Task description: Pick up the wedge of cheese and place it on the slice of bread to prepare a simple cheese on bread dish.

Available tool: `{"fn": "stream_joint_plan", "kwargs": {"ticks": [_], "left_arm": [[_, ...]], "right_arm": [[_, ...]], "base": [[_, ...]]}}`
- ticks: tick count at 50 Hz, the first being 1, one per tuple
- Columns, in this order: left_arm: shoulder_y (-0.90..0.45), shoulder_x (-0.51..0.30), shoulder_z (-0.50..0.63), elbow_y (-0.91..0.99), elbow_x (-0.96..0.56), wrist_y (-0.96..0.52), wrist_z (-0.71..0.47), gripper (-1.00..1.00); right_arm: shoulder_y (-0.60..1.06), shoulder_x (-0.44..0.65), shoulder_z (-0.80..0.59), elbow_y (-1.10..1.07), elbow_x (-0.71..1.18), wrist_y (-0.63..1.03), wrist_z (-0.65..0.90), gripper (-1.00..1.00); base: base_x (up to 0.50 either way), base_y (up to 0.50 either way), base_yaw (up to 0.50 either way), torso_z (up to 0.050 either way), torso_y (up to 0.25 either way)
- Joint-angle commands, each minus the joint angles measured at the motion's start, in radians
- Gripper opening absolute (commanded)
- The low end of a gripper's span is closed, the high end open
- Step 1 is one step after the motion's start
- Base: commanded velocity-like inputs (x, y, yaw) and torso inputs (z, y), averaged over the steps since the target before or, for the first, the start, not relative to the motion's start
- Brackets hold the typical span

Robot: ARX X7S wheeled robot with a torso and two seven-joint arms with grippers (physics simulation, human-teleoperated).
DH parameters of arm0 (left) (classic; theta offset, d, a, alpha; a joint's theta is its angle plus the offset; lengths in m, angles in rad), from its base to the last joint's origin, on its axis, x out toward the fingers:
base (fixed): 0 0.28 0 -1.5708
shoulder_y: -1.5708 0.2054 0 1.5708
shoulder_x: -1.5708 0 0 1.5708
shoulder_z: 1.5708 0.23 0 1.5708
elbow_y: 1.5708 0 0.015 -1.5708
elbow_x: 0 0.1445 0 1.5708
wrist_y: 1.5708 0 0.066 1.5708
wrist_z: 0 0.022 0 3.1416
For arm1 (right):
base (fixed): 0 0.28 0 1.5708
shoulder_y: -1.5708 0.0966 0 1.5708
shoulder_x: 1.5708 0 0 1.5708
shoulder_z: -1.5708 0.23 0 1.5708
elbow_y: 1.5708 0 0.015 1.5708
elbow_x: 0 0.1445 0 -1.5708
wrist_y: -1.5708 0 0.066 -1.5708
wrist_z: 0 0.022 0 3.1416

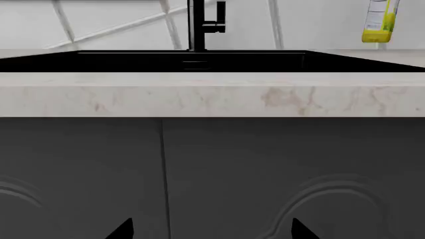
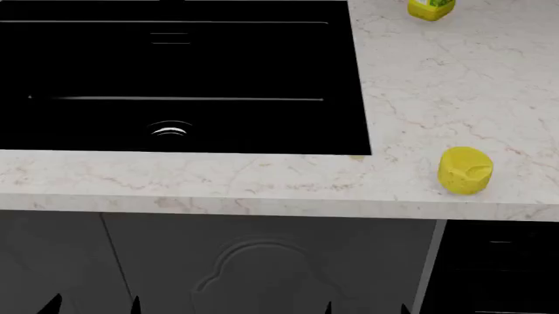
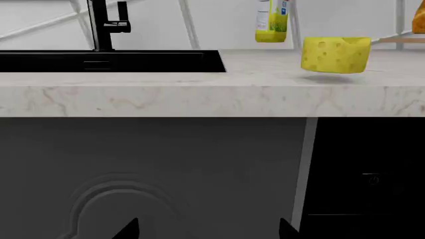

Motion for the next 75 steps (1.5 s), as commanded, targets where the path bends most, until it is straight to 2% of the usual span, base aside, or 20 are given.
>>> {"fn": "stream_joint_plan", "kwargs": {"ticks": [1, 8, 21, 26, 27, 28, 33, 34, 38, 39, 41, 45, 47, 50, 52, 55, 61, 63, 64, 75], "left_arm": [[-0.003, -0.028, 0.032, -0.007, -0.028, 0.005, -0.032, 1.0], [-0.001, -0.047, 0.082, -0.039, 0.041, 0.055, -0.09, 1.0], [0.004, -0.07, 0.097, -0.003, -0.018, 0.067, -0.094, 1.0], [0.011, -0.091, 0.081, 0.206, -0.02, -0.08, -0.119, 1.0], [0.013, -0.094, 0.082, 0.216, -0.022, -0.07, -0.119, 1.0], [0.037, -0.107, 0.097, 0.276, 0.027, -0.044, -0.134, 1.0], [0.031, -0.134, 0.086, 0.562, -0.042, -0.319, -0.088, 1.0], [0.039, -0.158, 0.11, 0.623, -0.011, -0.36, -0.081, 1.0], [-0.012, -0.174, 0.099, 0.753, -0.017, -0.544, -0.077, 1.0], [-0.036, -0.177, 0.097, 0.802, -0.03, -0.632, -0.068, 1.0], [-0.06, -0.183, 0.096, 0.851, -0.051, -0.68, -0.05, 1.0], [-0.164, -0.185, 0.107, 0.932, -0.059, -0.888, -0.048, 1.0], [-0.224, -0.176, 0.087, 0.983, -0.106, -1.0, -0.014, 1.0], [-0.297, -0.162, 0.084, 1.014, -0.123, -1.113, -0.016, 1.0], [-0.296, -0.155, 0.073, 1.016, -0.124, -1.104, -0.022, 1.0], [-0.279, -0.158, 0.074, 1.005, -0.122, -1.075, -0.026, 1.0], [-0.28, -0.161, 0.074, 1.005, -0.128, -1.075, -0.031, 1.0], [-0.296, -0.169, 0.129, 0.967, -0.08, -1.127, -0.087, 1.0], [-0.276, -0.151, 0.076, 0.986, -0.135, -1.072, -0.032, 1.0], [-0.277, -0.165, 0.092, 0.967, -0.128, -1.062, -0.049, 1.0]], "right_arm": [[0.005, 0.018, -0.022, 0.015, 0.018, -0.011, 0.022, 1.0], [0.018, 0.038, -0.048, 0.012, 0.015, 0.036, 0.064, 1.0], [0.015, 0.056, -0.066, -0.027, 0.067, 0.043, 0.084, 1.0], [-0.005, 0.069, -0.075, -0.265, 0.056, 0.281, 0.124, 1.0], [-0.006, 0.07, -0.073, -0.289, 0.064, 0.305, 0.126, 1.0], [0.004, 0.089, -0.104, -0.375, 0.03, 0.418, 0.131, 1.0], [0.044, 0.088, -0.078, -0.628, 0.08, 0.686, 0.136, 1.0], [0.056, 0.092, -0.08, -0.679, 0.084, 0.753, 0.14, 1.0], [0.106, 0.096, -0.065, -0.828, 0.112, 0.948, 0.151, 1.0], [0.139, 0.094, -0.057, -0.873, 0.128, 1.029, 0.148, 1.0], [0.193, 0.086, -0.046, -0.929, 0.155, 1.133, 0.14, 1.0], [0.336, 0.086, -0.017, -1.045, 0.195, 1.387, 0.157, 1.0], [0.383, 0.079, 0.052, -1.047, 0.324, 1.439, 0.172, 1.0], [0.472, 0.124, 0.109, -1.046, 0.544, 1.531, 0.331, 1.0], [0.454, 0.164, 0.038, -1.014, 0.521, 1.471, 0.36, 1.0], [0.43, 0.175, 0.023, -0.993, 0.513, 1.424, 0.362, 1.0], [0.43, 0.178, 0.024, -0.991, 0.523, 1.422, 0.37, 1.0], [0.453, 0.172, 0.038, -1.027, 0.565, 1.48, 0.356, 1.0], [0.468, 0.144, 0.069, -1.034, 0.583, 1.547, 0.369, 1.0], [0.452, 0.185, 0.112, -1.04, 0.708, 1.486, 0.476, 1.0]], "base": [[0.0, 0.0, 0.0, 0.0, 0.0], [0.0, 0.0, 0.0, 0.0, 0.0], [0.0, 0.0, 0.0, 0.0, 0.0], [0.0, 0.0, 0.0, 0.024, 0.0], [0.0, 0.0, 0.0, 0.039, 0.0], [0.0, 0.0, 0.0, 0.04, 0.0], [0.0, 0.0, 0.0, 0.044, 0.0], [0.0, 0.0, 0.0, 0.048, 0.0], [0.0, 0.0, 0.0, 0.05, 0.0], [0.0, 0.0, 0.0, 0.05, 0.0], [0.0, 0.0, 0.0, 0.05, 0.0], [0.0, 0.0, 0.0, 0.05, 0.0], [0.0, 0.0, 0.0, 0.05, 0.0], [0.0, 0.0, 0.0, 0.05, 0.0], [0.0, 0.0, 0.0, 0.05, 0.0], [0.0, 0.0, 0.0, 0.05, 0.0], [0.0, 0.0, 0.0, 0.049, 0.0], [0.0, 0.0, 0.0, 0.012, 0.0], [0.0, 0.0, 0.0, 0.0, 0.0], [0.03, -0.11, 0.0, 0.0, 0.0]]}}
